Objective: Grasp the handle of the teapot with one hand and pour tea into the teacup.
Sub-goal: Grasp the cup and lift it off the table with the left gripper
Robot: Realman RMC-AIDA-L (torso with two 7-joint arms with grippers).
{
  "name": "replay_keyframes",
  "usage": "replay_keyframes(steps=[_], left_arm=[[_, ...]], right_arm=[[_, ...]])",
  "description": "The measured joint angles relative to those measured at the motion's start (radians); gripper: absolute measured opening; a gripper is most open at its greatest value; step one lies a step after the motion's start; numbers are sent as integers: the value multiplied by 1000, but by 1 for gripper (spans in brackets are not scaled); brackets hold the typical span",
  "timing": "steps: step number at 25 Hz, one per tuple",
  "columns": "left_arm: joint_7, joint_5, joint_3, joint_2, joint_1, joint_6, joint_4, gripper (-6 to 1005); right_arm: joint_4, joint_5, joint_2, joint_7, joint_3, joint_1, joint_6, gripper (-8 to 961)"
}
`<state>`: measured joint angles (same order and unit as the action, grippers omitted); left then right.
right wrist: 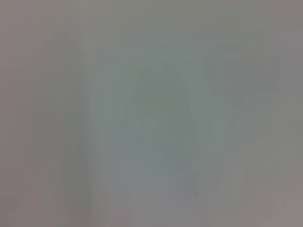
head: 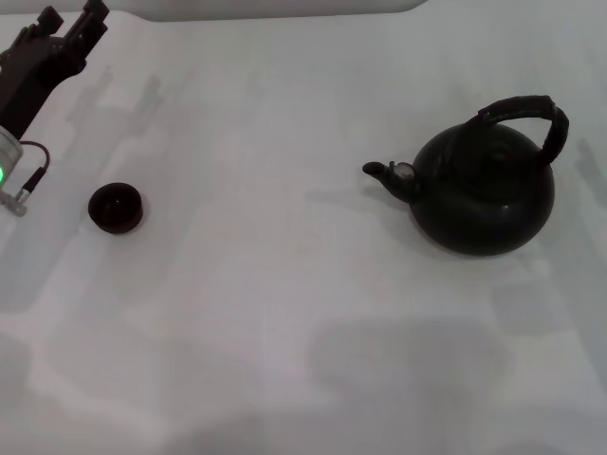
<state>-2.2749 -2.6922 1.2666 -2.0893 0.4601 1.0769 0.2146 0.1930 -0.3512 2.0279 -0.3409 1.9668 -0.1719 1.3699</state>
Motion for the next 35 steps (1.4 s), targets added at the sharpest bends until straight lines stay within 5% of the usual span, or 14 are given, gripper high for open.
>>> replay_keyframes(steps=[15,21,30,35], left_arm=[[36,0,41,5,1,-4,3,775],[231,72,191,60,23,-68,94,775],[893,774,189,172,59,-191,429,778],[1233,1246,91,173,54,-143,650,780]], right_arm=[[0,0,0,-6,1,-1,0,873],[-2,0,0,-6,1,-4,0,873],[-5,0,0,-6,1,-6,0,873],[-7,0,-1,-6,-5,-7,0,872]])
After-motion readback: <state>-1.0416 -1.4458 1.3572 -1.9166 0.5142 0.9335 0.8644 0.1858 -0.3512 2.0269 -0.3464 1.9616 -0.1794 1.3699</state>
